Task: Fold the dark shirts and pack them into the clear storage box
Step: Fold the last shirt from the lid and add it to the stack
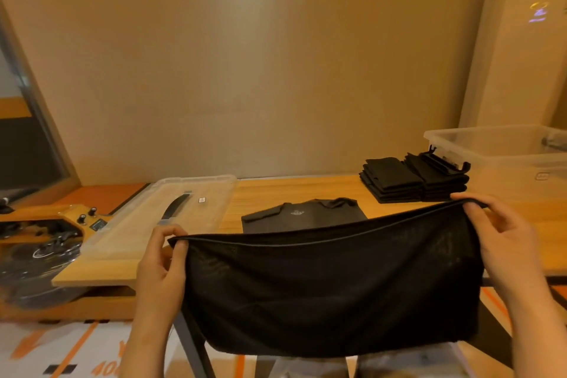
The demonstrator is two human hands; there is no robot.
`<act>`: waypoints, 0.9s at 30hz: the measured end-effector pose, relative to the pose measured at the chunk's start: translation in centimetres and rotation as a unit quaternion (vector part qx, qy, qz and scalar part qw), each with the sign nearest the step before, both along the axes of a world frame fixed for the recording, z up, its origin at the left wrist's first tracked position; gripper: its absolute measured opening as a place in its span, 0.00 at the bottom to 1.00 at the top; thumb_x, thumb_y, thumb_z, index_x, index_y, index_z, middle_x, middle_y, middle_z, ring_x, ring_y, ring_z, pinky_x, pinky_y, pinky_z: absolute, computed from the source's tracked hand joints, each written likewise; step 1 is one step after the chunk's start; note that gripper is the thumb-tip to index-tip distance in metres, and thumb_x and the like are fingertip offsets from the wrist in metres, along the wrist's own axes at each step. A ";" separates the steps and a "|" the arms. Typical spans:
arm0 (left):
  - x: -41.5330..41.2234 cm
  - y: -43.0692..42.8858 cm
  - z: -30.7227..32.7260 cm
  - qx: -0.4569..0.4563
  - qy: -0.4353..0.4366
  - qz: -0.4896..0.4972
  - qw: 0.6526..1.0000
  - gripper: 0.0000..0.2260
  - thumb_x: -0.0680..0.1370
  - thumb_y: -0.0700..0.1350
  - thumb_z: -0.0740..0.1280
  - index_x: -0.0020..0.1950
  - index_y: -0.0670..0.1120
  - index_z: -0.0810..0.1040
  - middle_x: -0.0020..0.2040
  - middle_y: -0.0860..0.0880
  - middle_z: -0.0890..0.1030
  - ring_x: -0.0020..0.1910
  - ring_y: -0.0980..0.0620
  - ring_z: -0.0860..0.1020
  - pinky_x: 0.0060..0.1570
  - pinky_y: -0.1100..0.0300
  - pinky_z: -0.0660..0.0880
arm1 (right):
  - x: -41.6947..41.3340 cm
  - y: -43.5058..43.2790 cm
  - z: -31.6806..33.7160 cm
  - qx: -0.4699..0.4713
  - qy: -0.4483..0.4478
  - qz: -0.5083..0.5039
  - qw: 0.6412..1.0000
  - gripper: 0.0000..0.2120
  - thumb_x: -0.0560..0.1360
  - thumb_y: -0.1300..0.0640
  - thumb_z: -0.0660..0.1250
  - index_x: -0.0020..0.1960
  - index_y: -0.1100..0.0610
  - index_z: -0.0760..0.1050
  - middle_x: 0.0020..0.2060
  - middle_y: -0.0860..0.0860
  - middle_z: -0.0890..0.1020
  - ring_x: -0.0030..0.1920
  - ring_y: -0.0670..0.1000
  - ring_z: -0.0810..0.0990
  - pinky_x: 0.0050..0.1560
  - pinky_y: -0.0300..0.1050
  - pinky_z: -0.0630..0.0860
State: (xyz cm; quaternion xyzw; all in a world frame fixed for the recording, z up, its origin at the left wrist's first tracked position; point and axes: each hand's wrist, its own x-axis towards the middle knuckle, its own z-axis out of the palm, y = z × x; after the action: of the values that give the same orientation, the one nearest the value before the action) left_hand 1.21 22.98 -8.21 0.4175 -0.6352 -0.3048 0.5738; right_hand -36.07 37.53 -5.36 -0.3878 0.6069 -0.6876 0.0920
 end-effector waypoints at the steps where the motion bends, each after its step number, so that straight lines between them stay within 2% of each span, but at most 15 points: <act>1: -0.2 0.0 0.0 0.003 0.000 -0.002 1.000 0.08 0.81 0.39 0.59 0.50 0.53 0.72 0.47 0.47 0.76 0.44 0.47 0.78 0.39 0.49 0.78 | 0.0 -0.1 -0.1 0.003 -0.004 0.003 1.000 0.12 0.80 0.53 0.59 0.48 0.39 0.79 0.35 0.35 0.78 0.45 0.48 0.78 0.39 0.51 0.78; 4: -0.6 -0.5 0.2 0.001 0.004 -0.004 1.000 0.08 0.81 0.39 0.59 0.50 0.51 0.72 0.46 0.48 0.76 0.43 0.49 0.79 0.38 0.51 0.78 | -0.3 -0.7 -0.3 -0.002 -0.008 0.003 1.000 0.12 0.80 0.54 0.60 0.48 0.40 0.79 0.38 0.37 0.79 0.45 0.45 0.78 0.42 0.52 0.77; 7: -1.2 -2.7 1.1 -0.015 -0.003 0.001 1.000 0.06 0.81 0.40 0.59 0.50 0.50 0.72 0.44 0.50 0.76 0.37 0.58 0.77 0.31 0.65 0.74 | -1.2 -3.1 0.8 -0.007 -0.002 0.024 1.000 0.12 0.80 0.56 0.60 0.48 0.44 0.80 0.42 0.40 0.80 0.42 0.37 0.78 0.42 0.46 0.75; 9: -2.2 -5.5 2.4 -0.031 -0.030 -0.004 0.999 0.06 0.82 0.40 0.58 0.50 0.49 0.73 0.43 0.49 0.75 0.35 0.55 0.75 0.27 0.69 0.69 | -2.0 -6.2 2.1 -0.001 -0.004 0.041 0.999 0.11 0.80 0.57 0.61 0.48 0.45 0.80 0.45 0.43 0.80 0.44 0.39 0.78 0.41 0.43 0.75; 11: -3.5 -9.3 4.4 -0.034 -0.062 -0.008 0.997 0.05 0.82 0.40 0.58 0.50 0.47 0.72 0.41 0.48 0.74 0.36 0.52 0.73 0.28 0.68 0.67 | -3.0 -10.2 3.9 0.006 -0.001 0.050 0.999 0.10 0.81 0.56 0.61 0.47 0.47 0.80 0.45 0.46 0.81 0.43 0.42 0.78 0.39 0.40 0.74; 14: -5.6 -15.7 8.9 -0.030 -0.106 -0.007 0.994 0.05 0.83 0.42 0.57 0.53 0.44 0.71 0.42 0.48 0.75 0.39 0.51 0.73 0.33 0.62 0.67 | -4.7 -16.7 7.7 0.022 0.022 0.065 0.997 0.08 0.81 0.56 0.60 0.52 0.53 0.79 0.44 0.50 0.80 0.38 0.41 0.76 0.33 0.34 0.72; 16: -6.9 -19.9 12.8 -0.035 -0.138 -0.008 0.990 0.05 0.83 0.43 0.57 0.56 0.44 0.71 0.48 0.46 0.75 0.43 0.51 0.73 0.36 0.62 0.67 | -6.1 -21.0 10.8 0.033 0.043 0.058 0.997 0.09 0.81 0.57 0.60 0.56 0.57 0.78 0.47 0.52 0.78 0.41 0.44 0.75 0.37 0.37 0.70; 19: -8.3 -26.6 18.6 -0.032 -0.223 0.038 0.974 0.09 0.83 0.44 0.58 0.58 0.40 0.72 0.53 0.43 0.76 0.49 0.48 0.73 0.45 0.57 0.67 | -8.4 -27.1 15.6 0.085 0.117 0.045 0.989 0.09 0.81 0.57 0.59 0.54 0.58 0.77 0.47 0.53 0.78 0.48 0.54 0.77 0.44 0.45 0.70; 22: -10.1 -32.1 23.3 -0.035 -0.285 0.071 0.955 0.08 0.82 0.44 0.60 0.50 0.39 0.73 0.50 0.38 0.78 0.44 0.44 0.74 0.42 0.55 0.68 | -10.5 -33.1 20.0 0.110 0.148 0.049 0.982 0.09 0.81 0.55 0.60 0.51 0.58 0.77 0.47 0.58 0.80 0.46 0.59 0.79 0.43 0.52 0.75; 27: -12.0 -39.1 27.5 -0.054 -0.223 0.104 0.968 0.10 0.80 0.49 0.64 0.53 0.43 0.77 0.53 0.46 0.78 0.52 0.44 0.77 0.52 0.50 0.74 | -13.1 -41.0 24.1 0.080 0.119 0.038 0.989 0.08 0.81 0.55 0.60 0.51 0.56 0.77 0.51 0.56 0.79 0.48 0.59 0.79 0.45 0.53 0.76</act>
State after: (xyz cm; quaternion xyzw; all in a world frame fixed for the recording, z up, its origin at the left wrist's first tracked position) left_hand -10.78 -16.12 19.29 0.5073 -0.7157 -0.1083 0.4677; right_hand -49.16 -3.47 18.77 -0.4810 0.6513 -0.5819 0.0762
